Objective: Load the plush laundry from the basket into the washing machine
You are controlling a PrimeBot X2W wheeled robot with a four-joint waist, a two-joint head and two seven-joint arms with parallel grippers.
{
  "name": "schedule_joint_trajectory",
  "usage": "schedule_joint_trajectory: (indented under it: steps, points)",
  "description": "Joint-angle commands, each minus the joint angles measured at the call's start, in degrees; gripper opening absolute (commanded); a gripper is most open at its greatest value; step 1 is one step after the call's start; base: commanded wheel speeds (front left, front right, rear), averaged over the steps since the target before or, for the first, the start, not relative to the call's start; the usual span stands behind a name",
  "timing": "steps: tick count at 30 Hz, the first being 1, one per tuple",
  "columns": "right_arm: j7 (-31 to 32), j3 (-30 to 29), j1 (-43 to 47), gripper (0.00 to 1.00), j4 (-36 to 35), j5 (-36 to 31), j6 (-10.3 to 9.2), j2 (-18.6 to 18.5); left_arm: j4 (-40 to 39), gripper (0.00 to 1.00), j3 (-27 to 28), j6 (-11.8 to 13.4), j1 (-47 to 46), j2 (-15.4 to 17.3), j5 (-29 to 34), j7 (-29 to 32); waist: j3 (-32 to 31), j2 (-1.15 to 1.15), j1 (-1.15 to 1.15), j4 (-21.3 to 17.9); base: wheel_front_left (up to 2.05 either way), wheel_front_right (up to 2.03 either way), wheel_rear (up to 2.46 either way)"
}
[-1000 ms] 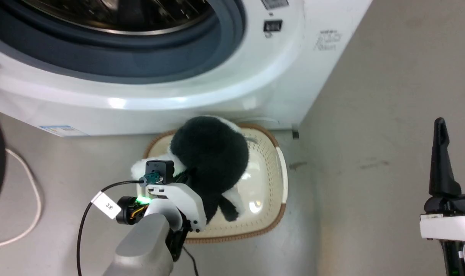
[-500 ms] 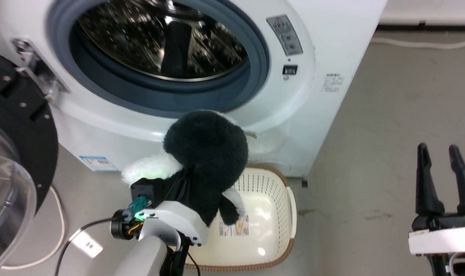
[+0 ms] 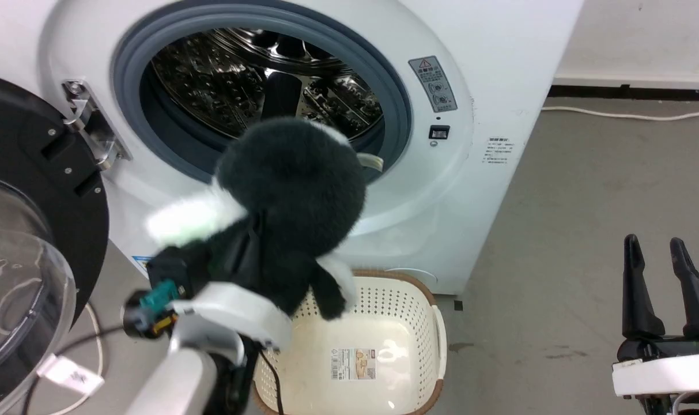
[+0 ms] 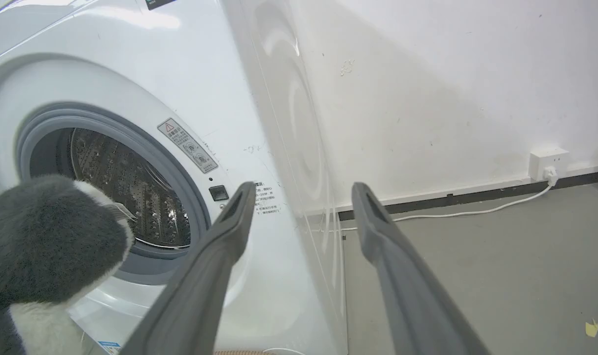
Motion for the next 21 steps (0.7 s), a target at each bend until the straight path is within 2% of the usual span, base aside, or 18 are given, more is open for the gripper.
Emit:
schedule_joint_trajectory:
  steps: [1, 10, 21]
  points:
    - [-0.2, -0.1, 0.5, 1.0, 0.1, 0.4, -0.04, 0.1, -0.4, 0.0, 0.8, 0.3, -2.5, 0.4, 0.2, 0.3, 0.6, 0.0, 0.0, -0.5, 0.0, 0.0, 0.0]
    - [-0.3, -0.5, -1.1, 1.0, -1.0, 0.0, -0.04, 0.1, 8.5, 0.0, 5.4, 0.3, -13.0, 2.2, -0.2, -0.7, 5.8, 0.0, 0.0, -4.6, 0.0, 0.0, 0.0]
    - [-0.3, -1.0, -4.8, 1.0, -3.5, -0.4, -0.04, 0.1, 22.2, 0.0, 8.4, -1.1, -32.3, 5.0, 0.7, -1.5, 17.7, 0.0, 0.0, -10.1, 0.0, 0.0, 0.0]
